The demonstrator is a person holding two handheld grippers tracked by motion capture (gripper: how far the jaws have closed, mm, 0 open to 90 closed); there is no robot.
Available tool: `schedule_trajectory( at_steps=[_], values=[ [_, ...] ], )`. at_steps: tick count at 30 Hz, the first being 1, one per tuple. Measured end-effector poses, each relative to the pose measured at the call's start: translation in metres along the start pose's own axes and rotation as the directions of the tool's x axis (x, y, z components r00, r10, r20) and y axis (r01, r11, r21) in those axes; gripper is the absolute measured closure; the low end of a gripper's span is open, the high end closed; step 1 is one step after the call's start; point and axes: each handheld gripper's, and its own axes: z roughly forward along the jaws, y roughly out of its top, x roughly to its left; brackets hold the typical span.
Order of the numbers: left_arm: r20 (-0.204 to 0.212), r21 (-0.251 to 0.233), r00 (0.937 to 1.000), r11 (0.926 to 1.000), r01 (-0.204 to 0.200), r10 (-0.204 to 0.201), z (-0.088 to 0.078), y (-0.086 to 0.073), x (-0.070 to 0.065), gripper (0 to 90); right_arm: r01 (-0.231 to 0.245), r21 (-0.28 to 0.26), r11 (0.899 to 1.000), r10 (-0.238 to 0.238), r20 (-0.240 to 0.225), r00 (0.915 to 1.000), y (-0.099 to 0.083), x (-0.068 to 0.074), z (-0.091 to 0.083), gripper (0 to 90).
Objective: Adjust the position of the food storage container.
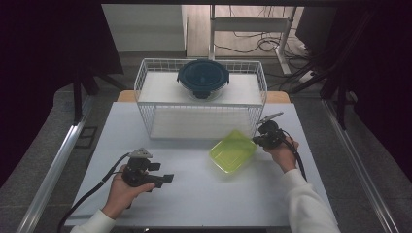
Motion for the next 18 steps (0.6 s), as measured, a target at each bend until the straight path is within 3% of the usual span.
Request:
schedule_trajectory(
  at_steps=[5, 12, 18],
  values=[
    [-0.008, 0.009, 1.0, 0.9999, 0.004, -0.004, 0.0, -0.003, 0.002, 25.2, 0.06, 0.01, 0.998, -0.06, -0.001, 0.9982, 0.002, 0.002, 0.0, 88.6],
    [-0.005, -0.002, 0.9995, 0.9995, 0.032, -0.032, -0.004, -0.005, 0.003, 25.3, 0.13, 0.028, 0.991, -0.127, -0.07, 0.9894, 0.001, 0.018, -0.007, 88.6],
    [-0.008, 0.0, 0.9991, 0.9992, 0.041, -0.041, -0.002, -0.005, 0.005, 25.4, 0.152, 0.025, 0.988, -0.148, -0.115, 0.9823, 0.0, 0.034, -0.013, 88.5]
  ],
)
